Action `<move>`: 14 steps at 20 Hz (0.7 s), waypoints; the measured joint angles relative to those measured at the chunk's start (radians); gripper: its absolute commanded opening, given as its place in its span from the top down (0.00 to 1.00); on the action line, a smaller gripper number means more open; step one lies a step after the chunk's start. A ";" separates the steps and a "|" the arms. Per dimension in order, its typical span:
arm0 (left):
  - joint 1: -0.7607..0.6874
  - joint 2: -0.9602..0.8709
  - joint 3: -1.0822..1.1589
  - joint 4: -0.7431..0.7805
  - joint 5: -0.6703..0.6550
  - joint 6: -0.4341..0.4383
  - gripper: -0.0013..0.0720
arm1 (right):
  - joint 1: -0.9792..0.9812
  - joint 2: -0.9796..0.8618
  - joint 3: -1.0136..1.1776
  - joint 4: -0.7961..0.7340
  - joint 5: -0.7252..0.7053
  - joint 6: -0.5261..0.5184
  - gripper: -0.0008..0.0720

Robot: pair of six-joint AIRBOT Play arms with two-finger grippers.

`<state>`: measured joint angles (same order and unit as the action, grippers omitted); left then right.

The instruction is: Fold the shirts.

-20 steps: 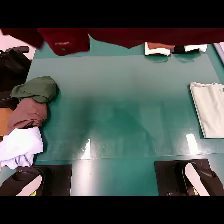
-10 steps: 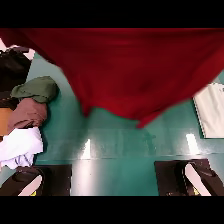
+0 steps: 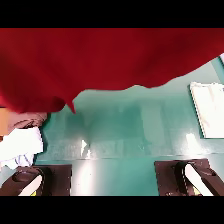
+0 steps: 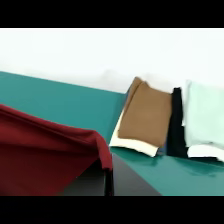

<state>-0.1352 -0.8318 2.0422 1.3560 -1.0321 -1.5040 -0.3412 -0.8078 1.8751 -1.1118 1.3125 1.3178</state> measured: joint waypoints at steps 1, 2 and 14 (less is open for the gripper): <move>0.000 0.000 0.027 -0.016 -0.002 0.008 0.95 | 0.000 -0.001 0.034 -0.021 0.015 0.008 0.97; 0.000 0.000 0.043 -0.035 -0.004 0.014 0.95 | 0.000 -0.003 0.064 -0.039 0.027 0.017 0.97; 0.000 -0.245 -0.502 -0.101 0.046 0.046 0.94 | 0.091 -0.384 -0.054 -0.112 0.160 0.109 0.97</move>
<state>-0.1349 -1.0771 1.5402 1.2549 -0.9859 -1.4578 -0.2501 -1.1915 1.8214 -1.2240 1.4727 1.4269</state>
